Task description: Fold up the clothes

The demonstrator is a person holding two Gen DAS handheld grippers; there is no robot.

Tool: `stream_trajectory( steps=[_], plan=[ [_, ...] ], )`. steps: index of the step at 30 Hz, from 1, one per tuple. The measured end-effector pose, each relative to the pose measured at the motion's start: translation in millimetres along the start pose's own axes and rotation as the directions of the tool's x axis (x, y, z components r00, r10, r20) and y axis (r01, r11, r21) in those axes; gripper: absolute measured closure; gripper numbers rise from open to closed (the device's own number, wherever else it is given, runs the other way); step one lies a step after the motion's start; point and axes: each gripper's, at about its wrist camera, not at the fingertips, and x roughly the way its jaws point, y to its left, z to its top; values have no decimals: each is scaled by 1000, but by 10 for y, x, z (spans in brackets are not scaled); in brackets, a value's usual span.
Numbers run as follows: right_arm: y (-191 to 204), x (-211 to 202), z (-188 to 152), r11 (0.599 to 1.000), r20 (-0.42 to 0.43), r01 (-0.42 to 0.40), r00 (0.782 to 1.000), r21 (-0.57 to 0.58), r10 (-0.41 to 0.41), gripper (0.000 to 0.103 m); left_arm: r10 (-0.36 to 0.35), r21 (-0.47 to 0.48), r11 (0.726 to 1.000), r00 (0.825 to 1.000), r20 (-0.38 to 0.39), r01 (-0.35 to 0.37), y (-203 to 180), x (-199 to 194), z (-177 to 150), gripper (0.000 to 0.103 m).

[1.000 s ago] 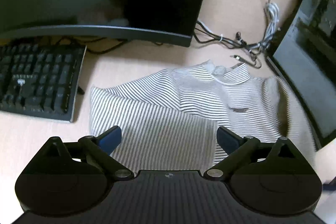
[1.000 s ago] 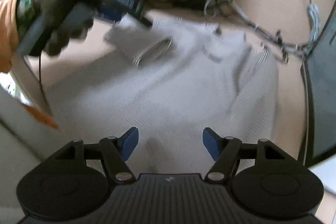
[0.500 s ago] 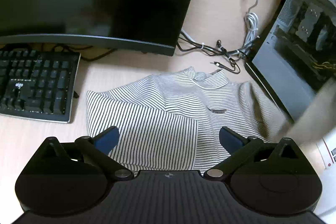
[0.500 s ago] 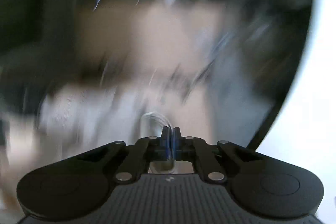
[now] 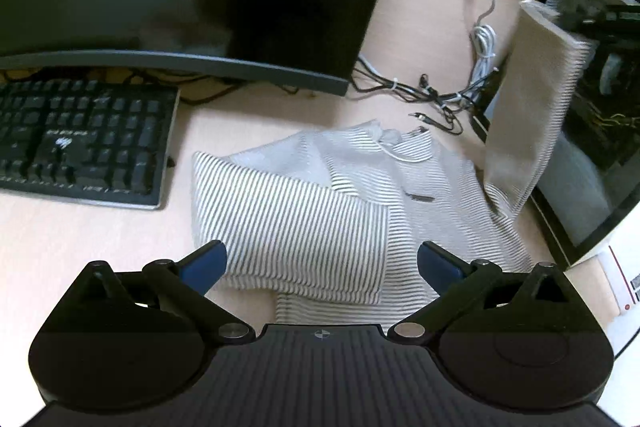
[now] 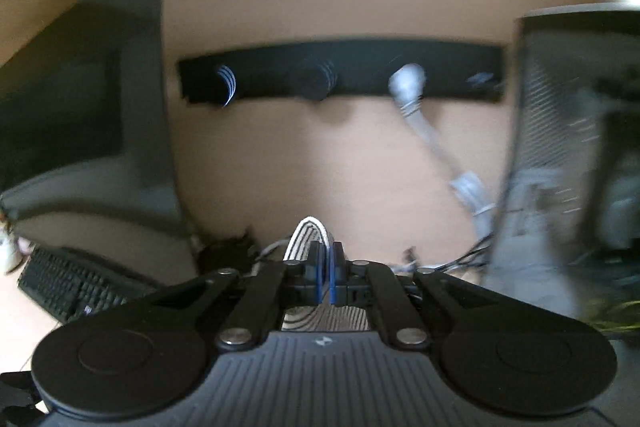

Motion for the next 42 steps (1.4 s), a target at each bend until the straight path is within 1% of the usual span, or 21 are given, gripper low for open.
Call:
stream_trajectory(
  steps=[6, 9, 10, 11, 13, 15, 16, 18, 21, 22, 25, 26, 27, 28, 30, 32, 34, 36, 38, 40, 42],
  plan=[
    [301, 616, -223, 998, -93, -63, 994, -28, 61, 99, 21, -7, 1000, 1000, -15, -21, 55, -78, -93, 0],
    [365, 783, -314, 997, -104, -67, 993, -34, 63, 98, 25, -7, 1000, 999, -33, -26, 51, -80, -134, 0],
    [370, 798, -327, 997, -104, -74, 992, -28, 71, 93, 27, -7, 1000, 999, -39, -27, 50, -81, -147, 0],
    [370, 796, -334, 996, -106, -82, 991, -17, 80, 82, 30, -7, 999, 999, -44, -31, 53, -78, -156, 0],
    [359, 766, -352, 995, -110, -99, 989, 4, 99, 68, 41, -13, 999, 998, -53, -42, 73, -67, -165, 0],
    [320, 690, -399, 991, -134, -125, 983, 41, 130, 68, 49, -21, 999, 997, -56, -50, 93, -51, -158, 0],
    [292, 662, -444, 986, -161, -146, 974, 77, 156, 67, 51, -25, 998, 997, -56, -53, 101, -42, -149, 0],
    [253, 637, -627, 968, -241, -191, 944, 162, 226, 64, 57, -33, 998, 997, -55, -58, 117, -22, -132, 0],
    [394, 692, -1078, 937, -367, -233, 874, 258, 319, 64, 60, -40, 997, 997, -57, -62, 133, 2, -109, 0],
    [462, 741, -1208, 932, -395, -237, 856, 276, 334, 64, 61, -41, 997, 997, -57, -63, 136, 9, -103, 0],
    [656, 918, -1464, 913, -422, -240, 828, 328, 370, 64, 62, -46, 997, 996, -59, -65, 146, 31, -83, 0],
    [715, 977, -1521, 905, -424, -246, 820, 348, 385, 69, 62, -47, 997, 996, -60, -65, 150, 38, -76, 0],
    [787, 1019, -1543, 904, -427, -251, 816, 346, 390, 78, 63, -49, 997, 996, -61, -66, 153, 46, -70, 0],
    [865, 1012, -1496, 910, -418, -266, 822, 318, 387, 99, 63, -51, 997, 996, -62, -66, 157, 53, -63, 0],
    [999, 891, -1299, 918, -363, -316, 848, 239, 386, 100, 64, -54, 996, 996, -63, -68, 164, 68, -50, 0],
    [986, 649, -924, 922, -253, -355, 888, 155, 384, 100, 65, -57, 996, 996, -64, -69, 171, 82, -37, 0],
    [917, 420, -546, 928, -142, -364, 917, 79, 372, 100, 66, -60, 996, 996, -66, -70, 177, 97, -23, 0],
    [723, 256, -255, 945, -56, -325, 944, 31, 326, 100, 58, -60, 996, 996, -67, -62, 148, 135, -1, 0],
    [481, 154, -63, 966, 8, -257, 966, 7, 257, 100, 36, -48, 998, 997, -71, -39, 61, 202, 29, 0],
    [217, 121, 23, 984, 41, -180, 983, 13, 180, 100, 15, -26, 1000, 997, -77, -17, -37, 268, 52, 0],
    [-42, 147, -13, 994, 42, -103, 994, 41, 101, 100, 0, -3, 1000, 996, -86, 0, -128, 335, 76, 0]
  ],
)
